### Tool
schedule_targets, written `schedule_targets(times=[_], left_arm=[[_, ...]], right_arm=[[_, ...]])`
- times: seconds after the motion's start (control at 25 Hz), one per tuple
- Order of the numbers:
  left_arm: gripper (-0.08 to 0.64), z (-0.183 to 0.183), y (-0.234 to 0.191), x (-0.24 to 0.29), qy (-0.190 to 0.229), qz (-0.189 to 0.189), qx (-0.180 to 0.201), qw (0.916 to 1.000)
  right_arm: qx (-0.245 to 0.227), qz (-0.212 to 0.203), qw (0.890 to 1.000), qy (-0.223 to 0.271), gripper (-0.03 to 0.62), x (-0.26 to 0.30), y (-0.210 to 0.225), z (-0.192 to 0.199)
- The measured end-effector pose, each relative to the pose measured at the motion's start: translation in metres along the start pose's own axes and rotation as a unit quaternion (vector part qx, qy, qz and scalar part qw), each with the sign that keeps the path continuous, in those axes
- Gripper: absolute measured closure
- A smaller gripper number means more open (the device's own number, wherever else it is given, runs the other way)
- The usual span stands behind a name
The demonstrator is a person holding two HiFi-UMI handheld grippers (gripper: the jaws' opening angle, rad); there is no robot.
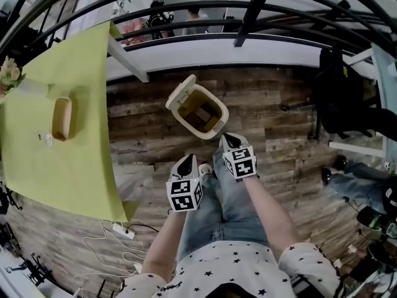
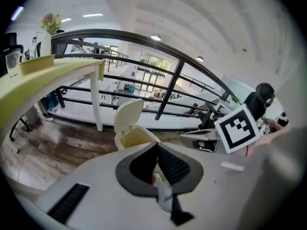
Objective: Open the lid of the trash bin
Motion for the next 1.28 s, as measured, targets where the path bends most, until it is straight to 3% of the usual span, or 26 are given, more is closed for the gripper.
schedule_targets(times=[0.68,1.04,1.28], left_arm=[[0.549,-0.055,0.041,-0.072,0.043,0.034,0.014,0.9984],[0.549,-0.081,0.044,-0.106,0.075,0.034,0.007,0.9966],[0.549,-0.096,0.042,-0.119,0.089,0.034,0.027,0.9951]], right_arm=[[-0.001,-0.009,0.997,0.083,0.598,-0.129,-0.044,-0.061],[-0.029,-0.023,0.991,0.128,0.598,-0.181,-0.064,-0.098],[-0.049,-0.021,0.987,0.152,0.598,-0.199,-0.071,-0.11]])
Point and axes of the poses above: the fingertips, and each gripper's own axes: x forward along the fingers, y to its right, z out of its underside, the point moved 2 cm from there along -x, backward along the fingers, and after that the axes turned 4 degrees about y, right-handed, at the moved point
